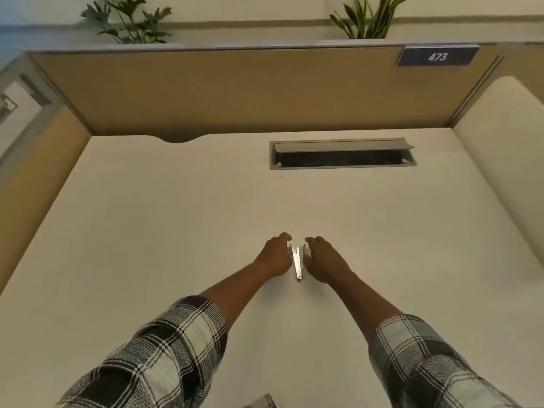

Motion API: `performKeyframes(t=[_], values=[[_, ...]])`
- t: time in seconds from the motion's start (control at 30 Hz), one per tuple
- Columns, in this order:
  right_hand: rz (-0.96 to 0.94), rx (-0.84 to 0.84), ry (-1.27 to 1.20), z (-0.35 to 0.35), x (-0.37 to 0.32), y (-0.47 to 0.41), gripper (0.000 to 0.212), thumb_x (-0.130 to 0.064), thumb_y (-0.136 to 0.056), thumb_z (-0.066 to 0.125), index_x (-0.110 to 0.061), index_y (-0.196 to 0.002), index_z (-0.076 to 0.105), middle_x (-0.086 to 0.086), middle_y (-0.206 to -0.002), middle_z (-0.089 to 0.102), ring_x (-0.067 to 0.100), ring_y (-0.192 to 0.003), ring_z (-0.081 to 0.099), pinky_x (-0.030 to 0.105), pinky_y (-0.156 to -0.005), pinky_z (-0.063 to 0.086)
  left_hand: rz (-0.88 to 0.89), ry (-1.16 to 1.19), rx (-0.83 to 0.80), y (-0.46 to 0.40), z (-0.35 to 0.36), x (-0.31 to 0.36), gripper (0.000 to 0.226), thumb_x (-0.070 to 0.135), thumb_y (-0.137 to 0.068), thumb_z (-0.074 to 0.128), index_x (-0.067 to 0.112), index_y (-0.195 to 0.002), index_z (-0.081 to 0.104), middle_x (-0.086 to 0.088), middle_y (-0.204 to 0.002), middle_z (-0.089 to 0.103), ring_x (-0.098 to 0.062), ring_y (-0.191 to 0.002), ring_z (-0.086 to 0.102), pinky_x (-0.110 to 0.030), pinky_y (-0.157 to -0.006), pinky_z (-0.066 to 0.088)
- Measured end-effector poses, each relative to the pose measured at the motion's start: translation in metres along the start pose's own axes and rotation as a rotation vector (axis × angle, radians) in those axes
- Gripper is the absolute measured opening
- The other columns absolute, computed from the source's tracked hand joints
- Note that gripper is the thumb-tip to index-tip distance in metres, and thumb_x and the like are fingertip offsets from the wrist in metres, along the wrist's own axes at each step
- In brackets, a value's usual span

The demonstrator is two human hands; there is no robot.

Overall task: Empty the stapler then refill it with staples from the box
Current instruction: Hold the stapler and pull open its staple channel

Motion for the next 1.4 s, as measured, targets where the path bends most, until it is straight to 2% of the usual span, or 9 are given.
performKeyframes(t=[0.17,0.23,0.37,0.47,0.63,0.77,1.0,1.2,1.4], values=[[0.082,-0.022,-0.162,0.01,0.001,-0.007,0.008,-0.014,-0.088,0.051,-0.008,-0.091,0.053,0.013,-0.096,0.055,0.028,-0.086,0.049,0.031,-0.07,0.035,-0.098,-0.003,0.0,-0.005,0.02,-0.002,0.03,0.019,-0.089,0.051,0.007,-0.116,0.05,-0.015,-0.117,0.063,-0.035,-0.104,0.059,-0.033,-0.077,0.041],[0.124,0.006,-0.214,0.011,-0.001,-0.009,0.018,-0.011,-0.085,0.052,-0.013,-0.069,0.043,0.011,-0.082,0.053,0.028,-0.077,0.045,0.031,-0.065,0.031,-0.132,0.016,0.007,-0.005,0.024,-0.003,0.03,0.022,-0.089,0.054,0.011,-0.115,0.05,-0.008,-0.113,0.065,-0.031,-0.102,0.06,-0.032,-0.074,0.042],[0.166,0.011,-0.305,0.01,-0.004,-0.008,0.024,-0.004,-0.079,0.051,-0.014,-0.06,0.039,0.004,-0.067,0.049,0.025,-0.07,0.044,0.03,-0.058,0.031,-0.181,0.128,0.043,0.0,0.03,-0.003,0.046,0.016,-0.086,0.058,0.017,-0.13,0.046,-0.005,-0.114,0.065,-0.025,-0.106,0.061,-0.032,-0.081,0.045],[0.172,-0.024,-0.387,0.009,-0.001,-0.007,0.007,-0.007,-0.076,0.054,-0.013,-0.074,0.056,0.0,-0.076,0.06,0.019,-0.075,0.052,0.016,-0.055,0.032,-0.245,0.309,0.077,0.003,0.031,-0.004,0.049,0.006,-0.081,0.059,0.018,-0.128,0.047,-0.006,-0.11,0.065,-0.025,-0.101,0.062,-0.035,-0.082,0.05],[0.139,-0.051,-0.507,0.01,-0.001,0.004,0.036,-0.012,-0.07,0.067,-0.014,-0.106,0.064,0.002,-0.087,0.071,0.015,-0.066,0.064,0.018,-0.059,0.05,-0.352,0.584,0.113,0.009,0.031,-0.003,0.048,0.012,-0.067,0.065,0.022,-0.111,0.047,-0.005,-0.106,0.066,-0.028,-0.093,0.068,-0.046,-0.077,0.06],[0.047,-0.004,-0.43,0.014,-0.004,0.012,0.058,-0.018,-0.073,0.077,-0.016,-0.126,0.056,0.004,-0.11,0.066,0.021,-0.098,0.063,0.022,-0.079,0.041,-0.406,0.654,0.112,0.011,0.031,-0.008,0.052,0.014,-0.066,0.064,0.025,-0.113,0.044,-0.007,-0.104,0.066,-0.026,-0.096,0.069,-0.046,-0.085,0.059],[-0.082,0.091,-0.393,0.009,-0.015,0.024,0.045,-0.02,-0.076,0.076,-0.019,-0.119,0.064,0.004,-0.108,0.067,0.02,-0.099,0.062,0.026,-0.082,0.046,-0.287,0.642,0.121,0.03,0.013,-0.016,0.055,0.012,-0.065,0.074,0.024,-0.114,0.052,-0.014,-0.096,0.07,-0.029,-0.085,0.071,-0.043,-0.082,0.06],[-0.198,0.211,-0.31,-0.001,-0.027,0.033,0.035,-0.012,-0.075,0.077,-0.011,-0.109,0.068,0.007,-0.102,0.068,0.023,-0.093,0.062,0.024,-0.076,0.042,0.021,0.311,0.186,0.047,-0.017,-0.02,0.051,0.007,-0.072,0.079,0.028,-0.116,0.063,-0.002,-0.099,0.068,-0.013,-0.085,0.063,-0.008,-0.064,0.045],[-0.231,0.262,-0.227,-0.008,-0.04,0.039,0.014,-0.019,-0.08,0.074,-0.014,-0.092,0.07,-0.004,-0.079,0.058,0.015,-0.073,0.054,0.019,-0.063,0.035,0.058,0.29,0.259,0.057,-0.033,-0.023,0.027,0.004,-0.069,0.077,0.021,-0.086,0.066,0.006,-0.09,0.069,-0.015,-0.075,0.069,-0.032,-0.073,0.055]])
Point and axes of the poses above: each hand's wrist, its own y-axis away from the middle knuckle, its own z-axis out of the palm, x = y × z, the point moved 1 cm from there along -y, towards the middle knuckle
